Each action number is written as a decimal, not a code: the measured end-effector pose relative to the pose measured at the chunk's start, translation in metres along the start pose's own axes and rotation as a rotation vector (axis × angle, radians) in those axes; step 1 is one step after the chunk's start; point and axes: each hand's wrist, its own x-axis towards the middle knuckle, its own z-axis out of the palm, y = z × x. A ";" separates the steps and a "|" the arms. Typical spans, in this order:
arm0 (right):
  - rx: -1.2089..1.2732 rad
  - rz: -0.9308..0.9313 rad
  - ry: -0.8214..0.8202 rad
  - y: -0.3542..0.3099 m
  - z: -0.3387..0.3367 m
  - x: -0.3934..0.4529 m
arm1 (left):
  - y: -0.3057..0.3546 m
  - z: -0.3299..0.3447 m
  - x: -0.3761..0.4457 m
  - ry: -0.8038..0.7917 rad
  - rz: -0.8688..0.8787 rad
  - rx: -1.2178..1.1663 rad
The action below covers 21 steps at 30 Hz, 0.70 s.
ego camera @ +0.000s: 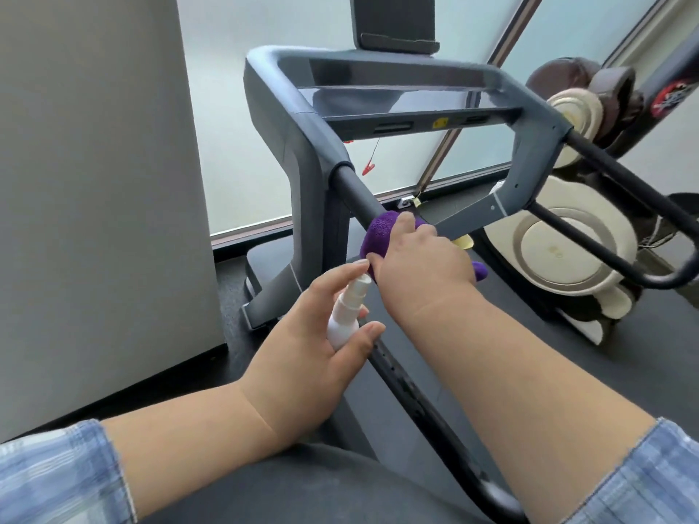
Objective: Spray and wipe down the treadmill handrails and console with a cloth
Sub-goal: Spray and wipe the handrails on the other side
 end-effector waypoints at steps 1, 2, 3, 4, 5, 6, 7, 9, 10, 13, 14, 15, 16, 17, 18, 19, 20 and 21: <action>-0.002 0.005 -0.003 -0.008 -0.001 0.011 | -0.003 -0.005 0.004 -0.004 -0.001 -0.003; -0.007 0.014 -0.005 -0.018 -0.003 0.024 | -0.006 -0.010 0.007 -0.012 -0.004 -0.004; -0.013 0.025 -0.005 -0.028 -0.005 0.039 | -0.010 -0.014 0.009 -0.026 -0.012 -0.006; -0.017 0.033 -0.009 -0.039 -0.007 0.053 | -0.013 -0.019 0.011 -0.046 -0.024 -0.006; -0.018 0.034 -0.023 -0.050 -0.009 0.066 | -0.016 -0.023 0.013 -0.066 -0.035 -0.006; -0.017 0.032 -0.041 -0.060 -0.012 0.078 | -0.019 -0.027 0.015 -0.078 -0.040 -0.007; -0.010 0.032 -0.056 -0.067 -0.013 0.087 | -0.020 -0.031 0.018 -0.086 -0.037 -0.010; 0.016 0.037 -0.067 -0.071 -0.015 0.095 | -0.022 -0.040 0.025 -0.100 -0.029 -0.019; 0.036 0.038 -0.062 -0.069 -0.016 0.093 | -0.023 -0.044 0.029 -0.109 -0.025 -0.021; 0.108 0.037 -0.045 -0.049 -0.015 0.066 | -0.025 -0.056 0.042 -0.122 0.012 -0.015; 0.126 0.048 -0.035 -0.042 -0.014 0.055 | -0.026 -0.060 0.046 -0.127 0.031 -0.017; 0.129 0.063 -0.022 -0.036 -0.013 0.044 | -0.028 -0.065 0.050 -0.139 0.047 -0.019; 0.112 0.078 -0.009 -0.032 -0.013 0.034 | -0.030 -0.069 0.054 -0.157 0.058 -0.018; 0.081 0.093 0.003 -0.031 -0.013 0.026 | -0.032 -0.074 0.058 -0.176 0.065 -0.018; 0.047 0.113 0.012 -0.033 -0.012 0.024 | -0.034 -0.079 0.062 -0.189 0.071 -0.020; 0.020 0.142 0.011 -0.039 -0.013 0.025 | -0.037 -0.083 0.066 -0.199 0.074 -0.022; -0.004 0.176 0.000 -0.047 -0.016 0.031 | -0.041 -0.087 0.069 -0.210 0.074 -0.024; -0.029 0.207 -0.018 -0.057 -0.019 0.041 | -0.045 -0.091 0.072 -0.224 0.073 -0.024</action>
